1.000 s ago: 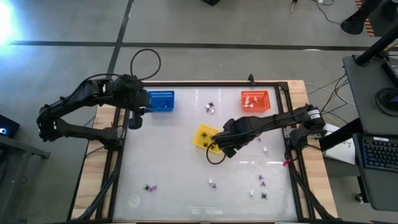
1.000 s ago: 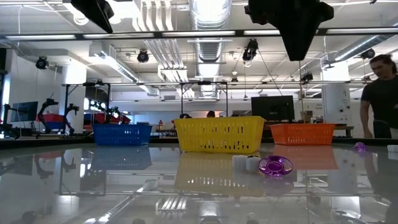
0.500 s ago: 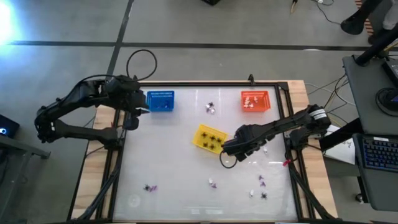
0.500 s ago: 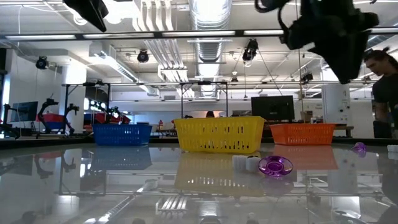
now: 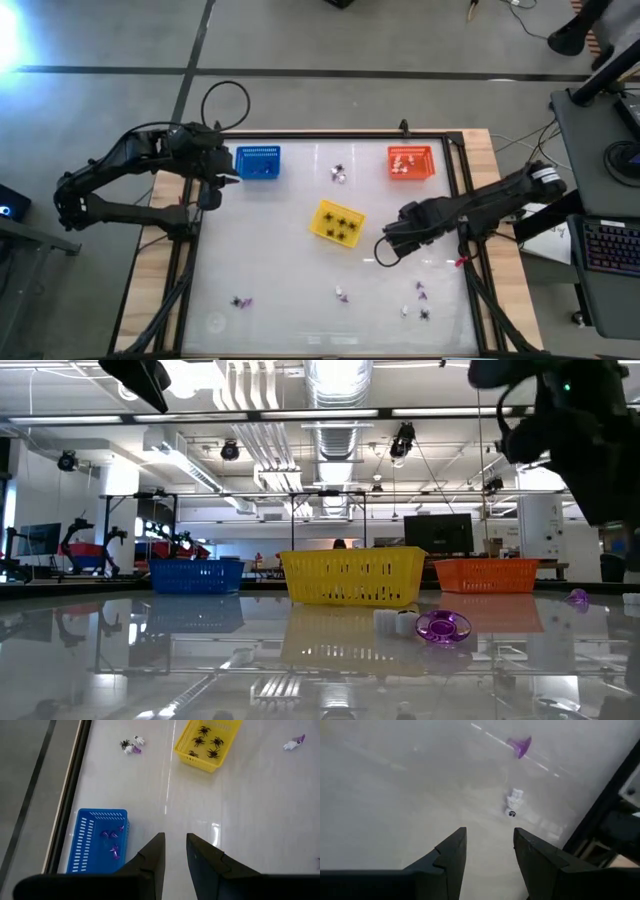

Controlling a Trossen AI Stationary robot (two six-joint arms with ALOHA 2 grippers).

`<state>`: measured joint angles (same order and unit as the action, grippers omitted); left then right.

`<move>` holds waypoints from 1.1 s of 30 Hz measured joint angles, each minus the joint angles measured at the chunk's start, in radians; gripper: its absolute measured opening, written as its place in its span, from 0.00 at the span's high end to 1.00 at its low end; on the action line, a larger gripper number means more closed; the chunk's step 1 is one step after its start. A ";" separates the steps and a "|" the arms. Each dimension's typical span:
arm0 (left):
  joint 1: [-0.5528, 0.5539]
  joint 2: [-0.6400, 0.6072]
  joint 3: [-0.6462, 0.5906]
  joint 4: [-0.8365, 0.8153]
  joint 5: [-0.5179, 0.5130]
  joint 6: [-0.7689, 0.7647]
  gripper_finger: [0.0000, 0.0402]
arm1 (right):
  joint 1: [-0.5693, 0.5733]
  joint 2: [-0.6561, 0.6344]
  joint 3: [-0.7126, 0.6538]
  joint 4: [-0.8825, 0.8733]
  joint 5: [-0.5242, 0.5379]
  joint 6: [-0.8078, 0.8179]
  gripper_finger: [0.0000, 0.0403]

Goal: Sort Halloween decoration
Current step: Put the white skeleton toy into the orange bin

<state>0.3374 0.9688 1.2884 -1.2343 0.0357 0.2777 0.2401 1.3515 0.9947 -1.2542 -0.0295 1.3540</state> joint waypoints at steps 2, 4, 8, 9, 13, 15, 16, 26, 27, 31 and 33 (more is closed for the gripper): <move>0.000 0.000 0.000 0.000 0.000 -0.007 0.85 | 0.000 -0.006 -0.054 0.033 -0.014 0.010 0.61; 0.000 0.000 0.000 0.000 0.000 -0.012 0.85 | 0.000 -0.007 -0.103 0.063 -0.025 0.019 0.61; 0.000 0.001 0.000 0.000 0.000 -0.026 0.85 | -0.001 -0.009 -0.182 0.139 -0.027 0.047 0.61; 0.000 0.002 0.000 0.000 0.000 -0.026 0.85 | -0.001 -0.009 -0.198 0.159 -0.030 0.055 0.61; 0.000 0.009 0.000 0.000 0.000 -0.029 0.85 | -0.001 -0.009 -0.239 0.195 -0.026 0.095 0.61; 0.000 0.013 0.000 0.000 0.000 -0.030 0.85 | -0.002 -0.009 -0.256 0.196 -0.023 0.110 0.61; 0.000 0.016 0.000 0.001 0.000 -0.030 0.85 | -0.002 -0.009 -0.265 0.197 -0.023 0.113 0.61; 0.000 0.038 0.000 0.001 0.000 -0.036 0.85 | -0.003 -0.013 -0.364 0.322 -0.023 0.150 0.61; 0.000 0.039 0.000 0.001 0.000 -0.036 0.85 | -0.003 -0.014 -0.372 0.329 -0.023 0.154 0.61; 0.000 0.040 0.000 0.003 0.000 -0.045 0.85 | -0.012 -0.013 -0.409 0.359 -0.025 0.178 0.63; 0.000 0.039 0.000 0.004 0.000 -0.051 0.85 | -0.019 -0.013 -0.423 0.375 -0.029 0.181 0.66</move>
<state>0.3374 1.0080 1.2884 -1.2302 0.0360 0.2264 0.2211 1.3380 0.5719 -0.8797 -0.0585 1.5349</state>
